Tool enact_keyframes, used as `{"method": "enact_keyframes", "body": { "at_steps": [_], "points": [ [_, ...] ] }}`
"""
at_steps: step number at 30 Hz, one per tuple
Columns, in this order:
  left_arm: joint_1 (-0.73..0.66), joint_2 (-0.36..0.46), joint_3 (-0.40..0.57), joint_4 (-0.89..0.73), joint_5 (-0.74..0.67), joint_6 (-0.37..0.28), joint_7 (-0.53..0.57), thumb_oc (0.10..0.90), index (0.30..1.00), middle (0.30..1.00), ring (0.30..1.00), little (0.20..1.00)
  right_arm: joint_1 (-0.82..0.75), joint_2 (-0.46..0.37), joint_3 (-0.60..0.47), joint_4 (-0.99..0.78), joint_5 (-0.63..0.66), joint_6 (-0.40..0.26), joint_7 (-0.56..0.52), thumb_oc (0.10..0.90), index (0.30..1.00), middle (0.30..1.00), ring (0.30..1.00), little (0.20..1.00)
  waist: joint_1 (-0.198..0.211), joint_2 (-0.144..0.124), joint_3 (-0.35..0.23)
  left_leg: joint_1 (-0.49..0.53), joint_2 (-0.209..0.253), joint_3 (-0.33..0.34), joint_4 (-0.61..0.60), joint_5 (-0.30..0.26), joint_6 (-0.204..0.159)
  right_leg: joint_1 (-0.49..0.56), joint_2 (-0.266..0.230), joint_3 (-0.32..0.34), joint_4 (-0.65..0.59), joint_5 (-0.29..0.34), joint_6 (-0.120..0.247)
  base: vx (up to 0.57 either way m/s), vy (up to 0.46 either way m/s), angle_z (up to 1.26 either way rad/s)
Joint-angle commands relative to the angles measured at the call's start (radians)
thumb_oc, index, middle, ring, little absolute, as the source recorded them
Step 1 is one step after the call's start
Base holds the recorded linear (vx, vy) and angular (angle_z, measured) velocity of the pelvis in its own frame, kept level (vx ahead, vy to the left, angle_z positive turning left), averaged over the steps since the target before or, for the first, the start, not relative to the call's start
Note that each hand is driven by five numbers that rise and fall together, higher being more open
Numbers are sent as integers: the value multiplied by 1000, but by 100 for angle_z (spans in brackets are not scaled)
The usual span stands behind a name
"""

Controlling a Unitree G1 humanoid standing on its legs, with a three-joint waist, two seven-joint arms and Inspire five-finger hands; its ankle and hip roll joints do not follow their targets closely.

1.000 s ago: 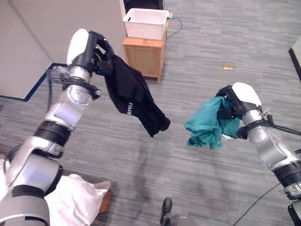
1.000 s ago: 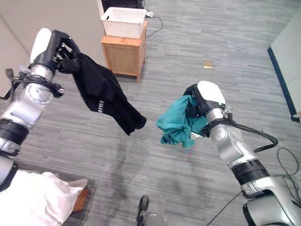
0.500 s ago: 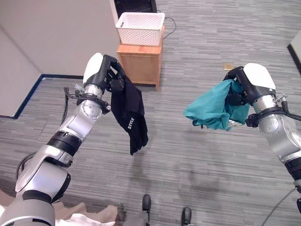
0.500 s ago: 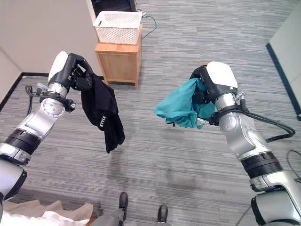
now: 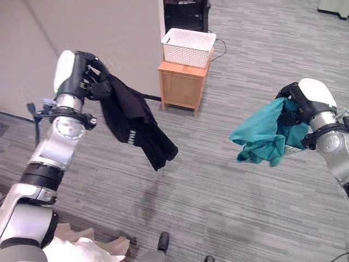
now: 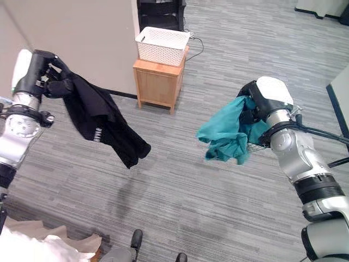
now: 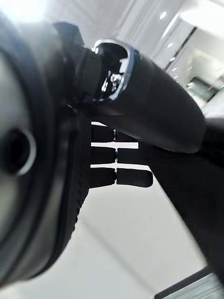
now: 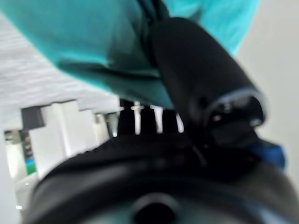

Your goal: Pick up bed clothes into laundry basket.

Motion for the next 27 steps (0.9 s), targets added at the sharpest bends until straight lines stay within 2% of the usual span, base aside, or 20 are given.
{"method": "enact_keyframes", "body": {
  "at_steps": [1,3,4,7,9,11,12,13,14,15,16,17,18,20,21,22,23,24,25,27],
  "points": [
    [-32,40,42,-67,13,-95,70,400,300,300,300,300,-85,-44,6,-50,-1,-28,-88,400,300,300,300,300,28,-32,-199,-34,87,-25,9,-113,-89,-87,-45,41,3,-1,49,-36,97,-13],
    [-40,49,35,-70,7,-96,66,400,300,300,300,300,-79,-43,1,-48,-16,-24,-93,400,300,300,300,300,33,-37,-188,-40,63,-28,24,-126,-69,-91,-65,47,3,-2,58,-18,117,-6],
    [-52,50,23,-61,2,-95,60,400,300,300,300,300,-76,-49,0,-42,-26,-19,-92,400,300,300,300,300,29,-40,-183,-35,47,-18,25,-133,-57,-87,-84,42,15,22,60,-16,122,4],
    [-52,66,30,-56,-1,-91,64,400,300,300,300,300,-95,-37,-8,-78,-38,-13,-101,400,300,300,300,300,3,-10,-143,-27,47,-6,44,-144,-39,-182,-131,60,208,53,77,7,151,5],
    [-36,82,48,-73,-5,-89,63,400,300,300,300,300,-114,-34,2,-103,-59,-6,-108,400,300,300,300,300,-3,-3,-136,-5,49,-6,31,-145,-36,-219,-87,61,218,30,53,247,129,-9],
    [-43,79,43,-79,-5,-92,63,400,300,300,300,300,-126,-25,-6,-116,-55,-9,-128,400,300,300,300,300,-23,-19,-122,15,35,-20,5,-150,-30,-285,-2,62,152,40,33,248,58,-16],
    [-45,80,41,-78,-5,-92,64,400,300,300,300,300,-125,-24,-8,-116,-55,-9,-129,400,300,300,300,300,-24,-17,-125,13,41,-23,7,-157,-31,-282,3,59,146,40,31,381,29,-10],
    [-58,74,39,-77,8,-90,73,400,300,300,300,300,-126,-11,-26,-131,-57,-9,-154,400,300,300,300,300,-62,-23,-102,42,34,-45,0,-176,-32,-380,46,47,39,94,40,317,12,-7],
    [-60,74,38,-76,9,-91,73,400,300,300,300,300,-123,-10,-28,-133,-58,-9,-154,400,300,300,300,300,-66,-17,-107,41,42,-50,0,-185,-33,-373,54,41,26,97,41,445,18,-2],
    [-67,74,40,-72,14,-91,80,400,300,300,300,300,-118,-7,-37,-148,-66,-11,-165,400,300,300,300,300,-83,-19,-98,58,43,-60,0,-196,-36,-419,56,38,9,108,53,494,-75,20],
    [-106,65,12,-57,11,-89,81,400,300,300,300,300,-87,-19,-72,-187,-99,-5,-177,400,300,300,300,300,-129,-28,-109,101,75,-75,0,-255,-61,-437,48,48,9,115,61,624,-104,64],
    [-127,55,-11,-48,14,-85,77,400,300,300,300,300,-75,-24,-80,-191,-110,2,-170,400,300,300,300,300,-139,-37,-120,130,99,-77,0,-280,-73,-420,28,42,13,131,54,475,-102,105],
    [-127,55,-11,-48,14,-85,77,400,300,300,300,300,-75,-24,-80,-191,-110,2,-170,400,300,300,300,300,-139,-37,-120,130,99,-77,0,-280,-73,-420,28,42,13,131,54,376,-82,114],
    [-104,35,-11,-44,4,-91,70,400,300,300,300,300,-26,-33,-107,-205,-111,2,-170,400,300,300,300,300,-167,-36,-152,185,160,-68,35,-299,-111,-375,1,13,30,150,40,642,-96,126],
    [-83,31,2,-49,-8,-85,60,400,300,300,300,300,-17,-31,-97,-211,-107,4,-164,400,300,300,300,300,-162,-42,-156,136,198,-83,192,-206,-128,-314,5,20,30,135,24,726,-95,130],
    [-71,35,11,-57,-5,-84,56,400,300,300,300,300,-19,-36,-86,-212,-103,1,-163,400,300,300,300,300,-155,-51,-154,100,203,-92,251,-165,-123,-280,14,24,22,123,14,457,-69,91],
    [-68,35,14,-59,-5,-83,56,400,300,300,300,300,-21,-36,-84,-211,-102,1,-163,400,300,300,300,300,-156,-50,-153,97,203,-94,259,-168,-124,-279,14,23,23,121,13,271,-58,48],
    [-54,40,21,-64,-5,-81,56,400,300,300,300,300,-26,-37,-74,-218,-98,-6,-163,400,300,300,300,300,-145,-60,-151,60,211,-86,296,-124,-119,-245,19,32,13,103,8,436,-69,8],
    [-26,40,36,-86,-13,-80,51,400,300,300,300,300,-24,-35,-68,-224,-89,-7,-156,400,300,300,300,300,-116,-82,-152,-9,197,-74,312,-121,-104,-200,18,57,3,71,2,605,-67,0],
    [0,18,50,-101,-19,-82,46,400,300,300,300,300,-26,-48,-54,-213,-80,-10,-141,400,300,300,300,300,-84,-83,-158,-53,142,-64,256,-177,-100,-154,13,63,3,31,5,516,-11,-28]
  ]
}}
